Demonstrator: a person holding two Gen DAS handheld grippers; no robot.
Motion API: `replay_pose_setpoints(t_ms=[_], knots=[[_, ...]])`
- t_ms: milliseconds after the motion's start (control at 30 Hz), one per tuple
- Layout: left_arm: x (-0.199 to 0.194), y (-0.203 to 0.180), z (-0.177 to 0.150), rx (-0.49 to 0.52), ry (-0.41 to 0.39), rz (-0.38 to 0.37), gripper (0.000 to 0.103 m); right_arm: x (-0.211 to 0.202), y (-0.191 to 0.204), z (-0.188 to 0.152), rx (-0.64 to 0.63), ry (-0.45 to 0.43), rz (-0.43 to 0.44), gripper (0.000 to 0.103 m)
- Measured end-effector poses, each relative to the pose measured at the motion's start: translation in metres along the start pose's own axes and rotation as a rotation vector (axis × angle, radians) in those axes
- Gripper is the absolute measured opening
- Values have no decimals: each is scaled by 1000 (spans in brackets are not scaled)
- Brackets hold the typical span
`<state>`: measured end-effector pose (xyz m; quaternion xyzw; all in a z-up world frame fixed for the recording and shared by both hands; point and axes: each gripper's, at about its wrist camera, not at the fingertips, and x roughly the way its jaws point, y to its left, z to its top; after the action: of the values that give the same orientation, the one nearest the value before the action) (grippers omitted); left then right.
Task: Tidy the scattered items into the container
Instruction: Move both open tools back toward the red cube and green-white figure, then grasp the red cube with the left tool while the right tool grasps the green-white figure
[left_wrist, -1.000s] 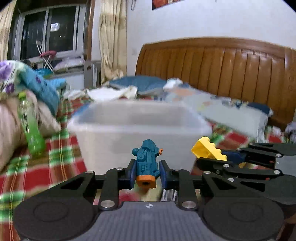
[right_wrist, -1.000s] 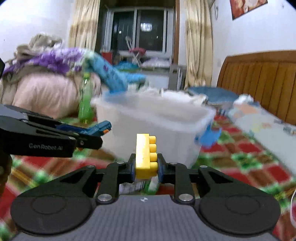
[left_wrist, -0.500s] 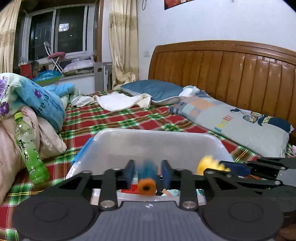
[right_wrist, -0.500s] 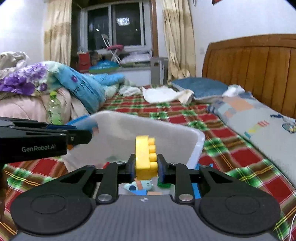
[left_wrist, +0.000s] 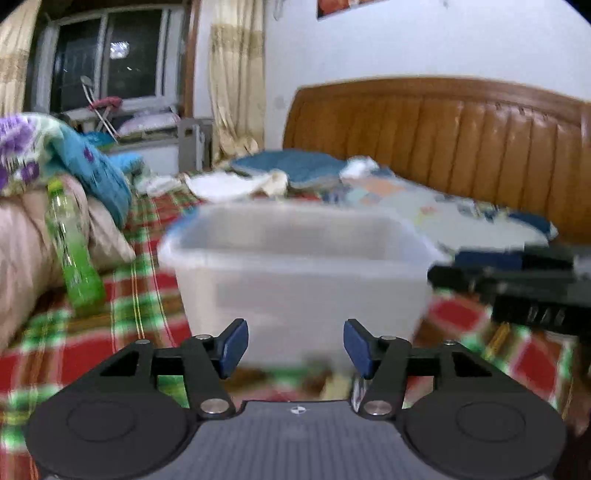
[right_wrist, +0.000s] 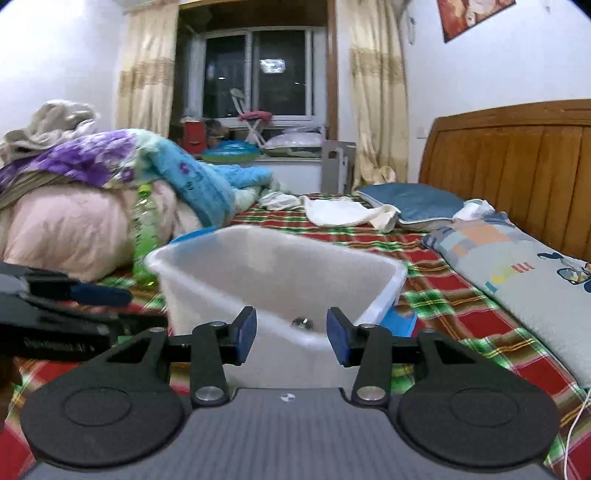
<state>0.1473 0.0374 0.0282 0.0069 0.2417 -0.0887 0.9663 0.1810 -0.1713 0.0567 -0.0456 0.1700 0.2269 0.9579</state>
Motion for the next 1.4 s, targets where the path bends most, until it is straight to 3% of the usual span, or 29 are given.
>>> replay_pose_setpoints(t_ms=[267,600,633,700,767,1000,1167,1300,1400], knots=[[11,1,-51,2,107,-9,61,14,18,-61,-19,135,41,47],[45,17,-55,-5,91,50,60,29,12,-85,-2,172,4,47],[51,19,-55,-11,107,52,58,30,11,-85,9,171,5,47],[57,23,-57,-33,146,39,34,30,12,-86,3,160,-5,47],[55,23,-60,-32,148,23,23,31,13,-86,-4,146,-13,47],[36,10,-71,-1,135,-49,23,54,13,-84,10,174,-47,45],[29,-1,-76,10,133,-59,23,65,15,-80,23,190,-49,45],[27,-2,-77,-8,136,-55,23,79,22,-81,-4,213,-69,29],[25,-2,-78,-9,138,-50,23,75,22,-81,-11,206,-69,24]])
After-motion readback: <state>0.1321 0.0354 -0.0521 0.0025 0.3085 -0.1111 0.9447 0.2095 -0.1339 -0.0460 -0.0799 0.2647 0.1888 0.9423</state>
